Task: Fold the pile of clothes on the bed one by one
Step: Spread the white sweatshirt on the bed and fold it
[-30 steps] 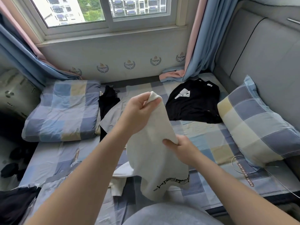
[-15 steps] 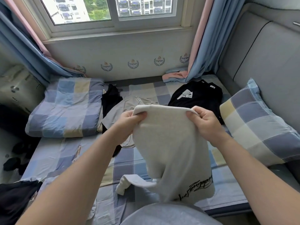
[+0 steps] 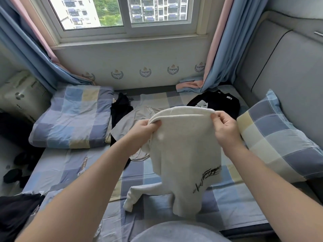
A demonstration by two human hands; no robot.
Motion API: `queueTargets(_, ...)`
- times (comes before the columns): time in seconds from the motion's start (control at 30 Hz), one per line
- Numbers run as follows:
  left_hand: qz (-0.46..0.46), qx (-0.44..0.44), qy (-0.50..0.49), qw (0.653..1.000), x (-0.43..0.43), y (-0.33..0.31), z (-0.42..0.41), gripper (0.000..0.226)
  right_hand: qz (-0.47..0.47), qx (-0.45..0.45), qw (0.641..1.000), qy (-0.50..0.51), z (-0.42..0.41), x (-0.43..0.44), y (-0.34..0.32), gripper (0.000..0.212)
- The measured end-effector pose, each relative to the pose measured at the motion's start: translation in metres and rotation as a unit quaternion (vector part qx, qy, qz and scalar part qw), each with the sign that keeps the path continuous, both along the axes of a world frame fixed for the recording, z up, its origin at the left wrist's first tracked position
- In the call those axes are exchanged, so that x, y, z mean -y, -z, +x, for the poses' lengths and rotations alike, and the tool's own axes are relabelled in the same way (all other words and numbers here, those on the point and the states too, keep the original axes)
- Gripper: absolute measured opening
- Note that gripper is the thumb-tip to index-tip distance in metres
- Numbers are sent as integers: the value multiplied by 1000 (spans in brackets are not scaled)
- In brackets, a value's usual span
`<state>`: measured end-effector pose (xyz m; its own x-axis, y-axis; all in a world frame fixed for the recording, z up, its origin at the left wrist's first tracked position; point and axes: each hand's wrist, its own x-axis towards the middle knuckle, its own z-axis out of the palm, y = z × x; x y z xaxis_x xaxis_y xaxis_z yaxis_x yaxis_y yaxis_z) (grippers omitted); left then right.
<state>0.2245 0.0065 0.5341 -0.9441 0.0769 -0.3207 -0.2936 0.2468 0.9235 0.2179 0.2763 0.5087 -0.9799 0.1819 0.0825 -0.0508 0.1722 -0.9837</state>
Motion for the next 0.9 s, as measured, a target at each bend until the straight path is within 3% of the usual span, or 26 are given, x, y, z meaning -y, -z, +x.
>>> queueTargets(0.03, 4, -10, -6, 1000, -7, -8, 0, 25, 14, 0, 1000, 8, 5, 6, 4, 12)
queueTargets(0.07, 17, -22, -14, 1000, -14, -17, -1, 24, 35, -3, 999, 9, 12, 13, 8, 19)
queueTargets(0.17, 59, -52, -26, 997, -33, -45, 0, 18, 51, -17, 996, -66, 47, 43, 23, 66)
queueTargets(0.23, 96, -58, -8, 994, -44, -58, 4, 14, 80, 8, 989, -127, 68, 67, 34, 76)
queueTargets(0.3, 135, -56, 30, 989, -48, -68, 10, 13, 128, 55, 983, -122, 74, 82, 45, 58)
queueTargets(0.4, 158, -57, 47, 985, -38, -73, 8, 28, 169, 92, 974, -117, 62, 77, 51, 15)
queueTargets(0.43, 123, -70, 43, 989, -31, -75, 6, 30, 195, 95, 968, -128, 57, 70, 51, 15)
queueTargets(0.5, -57, -127, 54, 989, -16, -76, -1, 23, 249, 92, 953, -148, 49, 55, 50, 29)
queueTargets(0.6, -290, -161, 53, 942, 12, -67, -12, 18, 274, 47, 947, -161, 41, 37, 39, 43)
queueTargets(0.67, -338, -148, -13, 929, 27, -62, -17, 27, 253, 23, 950, -184, 35, 33, 27, 47)
queueTargets(0.77, -319, -145, -115, 929, 36, -57, -18, 37, 178, 30, 962, -206, 29, 37, 3, 48)
queueTargets(0.83, -352, -189, -89, 913, 33, -51, -12, 58, 126, 43, 969, -208, 25, 41, -14, 46)
queueTargets(0.9, -377, -242, 10, 894, 25, -46, -1, 67, 87, 44, 972, -215, 20, 45, -35, 45)
